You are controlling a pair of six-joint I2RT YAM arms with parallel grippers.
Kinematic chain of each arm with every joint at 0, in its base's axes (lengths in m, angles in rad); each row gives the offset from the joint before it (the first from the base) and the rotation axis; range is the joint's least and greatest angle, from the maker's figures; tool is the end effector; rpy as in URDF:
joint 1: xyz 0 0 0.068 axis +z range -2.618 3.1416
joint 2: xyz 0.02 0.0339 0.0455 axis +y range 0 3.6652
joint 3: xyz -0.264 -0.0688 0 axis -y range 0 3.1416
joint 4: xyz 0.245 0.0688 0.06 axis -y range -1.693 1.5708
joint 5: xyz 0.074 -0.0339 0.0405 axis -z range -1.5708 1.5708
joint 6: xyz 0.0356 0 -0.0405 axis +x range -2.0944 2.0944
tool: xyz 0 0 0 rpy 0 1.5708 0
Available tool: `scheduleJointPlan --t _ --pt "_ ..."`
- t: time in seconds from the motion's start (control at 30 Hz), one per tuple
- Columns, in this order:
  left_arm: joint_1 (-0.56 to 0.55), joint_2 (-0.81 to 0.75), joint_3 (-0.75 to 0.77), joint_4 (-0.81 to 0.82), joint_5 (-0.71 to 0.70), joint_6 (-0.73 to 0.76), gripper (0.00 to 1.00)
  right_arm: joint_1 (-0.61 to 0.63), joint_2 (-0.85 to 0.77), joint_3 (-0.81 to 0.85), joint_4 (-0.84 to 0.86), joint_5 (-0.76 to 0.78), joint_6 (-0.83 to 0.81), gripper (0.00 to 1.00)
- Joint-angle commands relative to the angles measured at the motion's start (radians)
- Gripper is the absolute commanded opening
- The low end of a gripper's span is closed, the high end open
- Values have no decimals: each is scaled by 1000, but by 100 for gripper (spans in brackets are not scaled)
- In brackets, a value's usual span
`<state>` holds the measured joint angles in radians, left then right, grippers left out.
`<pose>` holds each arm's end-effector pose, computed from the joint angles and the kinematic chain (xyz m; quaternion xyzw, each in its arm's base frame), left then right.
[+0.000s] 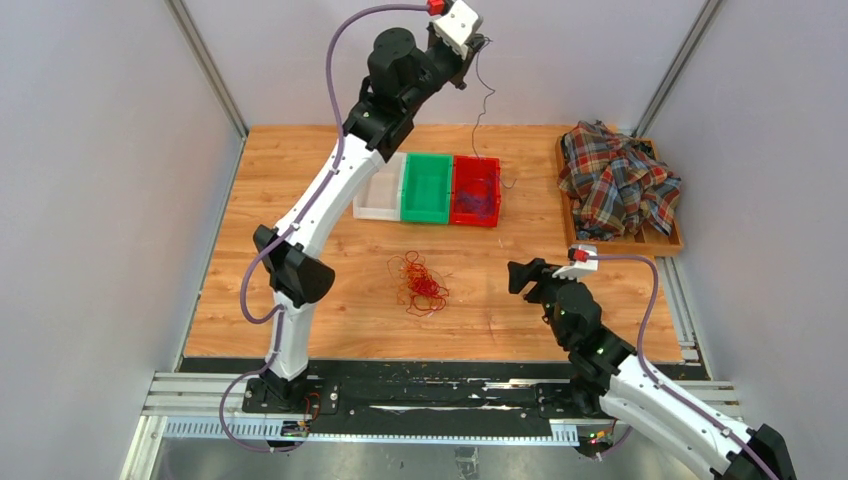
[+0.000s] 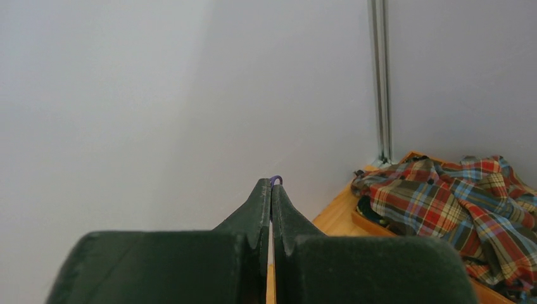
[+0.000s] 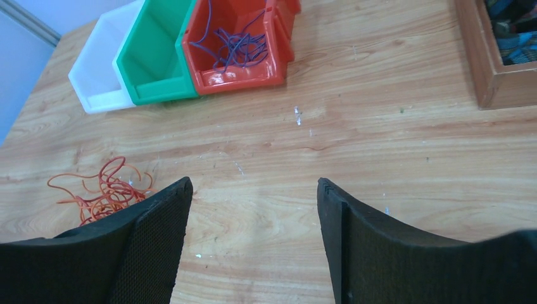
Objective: Untangle the cables
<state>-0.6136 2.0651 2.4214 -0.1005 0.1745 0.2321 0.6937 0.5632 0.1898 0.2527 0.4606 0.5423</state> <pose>0.3721 -0.2696 0.5152 0.3127 0.5269 -0.2018 0.7641 0.1269 0.0850 0.2082 0.0958 0.7381 0.2348 0.6252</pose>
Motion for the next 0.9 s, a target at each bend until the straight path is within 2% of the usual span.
scheduleJointPlan --t 0.0,0.33,0.63,0.87 --pt "-21 7 3 43 -5 16 0 -9 -50 -29 -52 64 26 71" --pt "-24 38 -25 37 -21 29 0 -9 -41 -24 -55 61 25 71" --pt "-28 4 -265 24 -8 42 0 -9 -81 -28 -72 72 23 71" --pt "-33 70 -238 -67 -6 74 0 -9 -102 -30 -79 96 14 71"
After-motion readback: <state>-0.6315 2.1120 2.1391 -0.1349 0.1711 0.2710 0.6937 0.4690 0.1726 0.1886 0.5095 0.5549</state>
